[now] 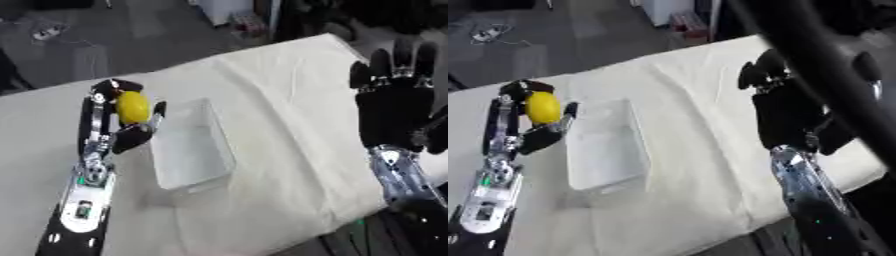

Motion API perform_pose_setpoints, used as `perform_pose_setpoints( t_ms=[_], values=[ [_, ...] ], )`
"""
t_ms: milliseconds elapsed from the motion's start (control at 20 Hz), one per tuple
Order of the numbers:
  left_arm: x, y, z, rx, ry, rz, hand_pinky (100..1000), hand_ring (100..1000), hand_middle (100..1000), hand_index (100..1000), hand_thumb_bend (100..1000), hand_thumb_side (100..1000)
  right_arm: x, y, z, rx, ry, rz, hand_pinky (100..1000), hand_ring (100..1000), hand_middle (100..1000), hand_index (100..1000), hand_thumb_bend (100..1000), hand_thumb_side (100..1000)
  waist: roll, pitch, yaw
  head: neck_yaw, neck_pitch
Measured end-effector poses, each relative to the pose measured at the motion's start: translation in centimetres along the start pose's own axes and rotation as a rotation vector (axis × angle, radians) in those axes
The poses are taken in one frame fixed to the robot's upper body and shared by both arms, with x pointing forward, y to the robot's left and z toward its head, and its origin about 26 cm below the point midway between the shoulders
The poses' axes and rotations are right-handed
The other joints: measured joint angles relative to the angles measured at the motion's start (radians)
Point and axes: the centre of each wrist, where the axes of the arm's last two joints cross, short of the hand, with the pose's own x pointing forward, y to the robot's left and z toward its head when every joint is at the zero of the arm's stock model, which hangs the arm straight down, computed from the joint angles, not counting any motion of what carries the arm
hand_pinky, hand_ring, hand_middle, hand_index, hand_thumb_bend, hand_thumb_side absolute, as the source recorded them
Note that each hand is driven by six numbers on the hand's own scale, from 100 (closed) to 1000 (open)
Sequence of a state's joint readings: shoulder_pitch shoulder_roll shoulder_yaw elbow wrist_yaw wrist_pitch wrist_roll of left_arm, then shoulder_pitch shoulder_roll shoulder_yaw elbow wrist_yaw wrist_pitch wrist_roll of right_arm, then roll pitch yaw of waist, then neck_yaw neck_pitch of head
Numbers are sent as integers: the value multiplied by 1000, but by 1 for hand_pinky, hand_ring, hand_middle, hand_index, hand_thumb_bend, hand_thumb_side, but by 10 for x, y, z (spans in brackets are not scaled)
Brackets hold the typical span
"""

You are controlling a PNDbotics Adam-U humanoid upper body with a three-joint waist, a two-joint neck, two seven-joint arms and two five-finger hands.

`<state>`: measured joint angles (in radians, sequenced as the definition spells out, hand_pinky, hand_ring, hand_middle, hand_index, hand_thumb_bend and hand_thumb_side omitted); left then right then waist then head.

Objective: Pick up objects on the table and place them in the box.

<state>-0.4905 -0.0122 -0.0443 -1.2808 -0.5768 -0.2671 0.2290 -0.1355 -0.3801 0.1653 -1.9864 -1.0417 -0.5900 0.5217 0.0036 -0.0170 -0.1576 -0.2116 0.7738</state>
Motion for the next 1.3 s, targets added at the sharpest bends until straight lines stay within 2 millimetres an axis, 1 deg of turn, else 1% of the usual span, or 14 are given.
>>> perform_pose_setpoints(
  t_ms=[250, 350, 400, 450, 500, 550, 600, 700, 800, 850, 900, 950, 1150, 1300],
  values=[
    [-5, -16, 0, -25, -22, -126, 100, 100, 100, 229, 100, 100, 0, 0, -2, 4, -4, -6, 504, 567, 604, 688, 191, 1000, 1, 0, -6, -5, 0],
    [-6, -20, 0, -39, -53, -187, 100, 295, 280, 407, 100, 116, 0, 0, -2, 6, -4, -7, 504, 566, 603, 686, 194, 1000, 4, 0, -7, -10, 0],
    [-7, -22, 1, -54, -67, -220, 100, 350, 339, 460, 100, 205, -1, 0, -3, 9, -5, -7, 504, 566, 603, 685, 195, 1000, 5, 0, -7, -10, 0],
    [-8, -24, 2, -74, -82, -250, 236, 460, 462, 574, 216, 346, -1, 0, -4, 10, -5, -8, 504, 566, 602, 684, 197, 1000, 5, 0, -7, -15, 0],
    [-9, -26, 3, -103, -98, -283, 236, 460, 462, 574, 216, 346, -1, 0, -4, 12, -6, -8, 504, 566, 602, 684, 197, 1000, 5, 0, -7, -19, 0],
    [-9, -28, 3, -133, -113, -316, 339, 533, 565, 682, 393, 477, -1, 0, -4, 13, -6, -9, 503, 565, 601, 682, 203, 1000, 5, 0, -7, -22, 0],
    [-10, -29, 3, -163, -126, -347, 359, 548, 599, 725, 463, 518, -1, 0, -4, 14, -6, -9, 503, 565, 600, 681, 208, 1000, 5, 0, -7, -27, 0],
    [-11, -30, 4, -220, -143, -400, 374, 559, 619, 774, 534, 543, -1, 0, -4, 14, -5, -10, 503, 564, 599, 679, 213, 1000, 5, -1, -7, -32, 0],
    [-11, -31, 5, -267, -154, -440, 435, 606, 691, 858, 605, 577, -1, 0, -4, 14, -5, -13, 502, 563, 597, 677, 217, 1000, 5, -1, -7, -36, 0],
    [-11, -31, 5, -289, -159, -459, 495, 666, 740, 897, 634, 591, -1, 0, -4, 15, -5, -13, 502, 562, 597, 675, 218, 1000, 5, -1, -7, -38, 0],
    [-11, -31, 5, -309, -162, -476, 495, 666, 740, 897, 634, 591, -1, 0, -4, 14, -5, -14, 502, 562, 597, 675, 218, 1000, 5, -1, -7, -39, 0],
    [-11, -31, 5, -328, -164, -491, 599, 758, 800, 946, 663, 629, -1, 0, -4, 15, -5, -15, 501, 561, 595, 674, 219, 1000, 5, -1, -7, -41, 0],
    [-10, -31, 4, -383, -171, -541, 721, 857, 880, 984, 677, 714, -1, 0, -4, 16, -3, -18, 500, 560, 593, 672, 219, 1000, 5, -4, -8, -44, 0],
    [-7, -29, 2, -392, -179, -559, 693, 832, 864, 965, 625, 726, -1, 0, -4, 16, -3, -18, 500, 559, 592, 670, 220, 1000, 5, -5, -8, -45, 0]
  ],
)
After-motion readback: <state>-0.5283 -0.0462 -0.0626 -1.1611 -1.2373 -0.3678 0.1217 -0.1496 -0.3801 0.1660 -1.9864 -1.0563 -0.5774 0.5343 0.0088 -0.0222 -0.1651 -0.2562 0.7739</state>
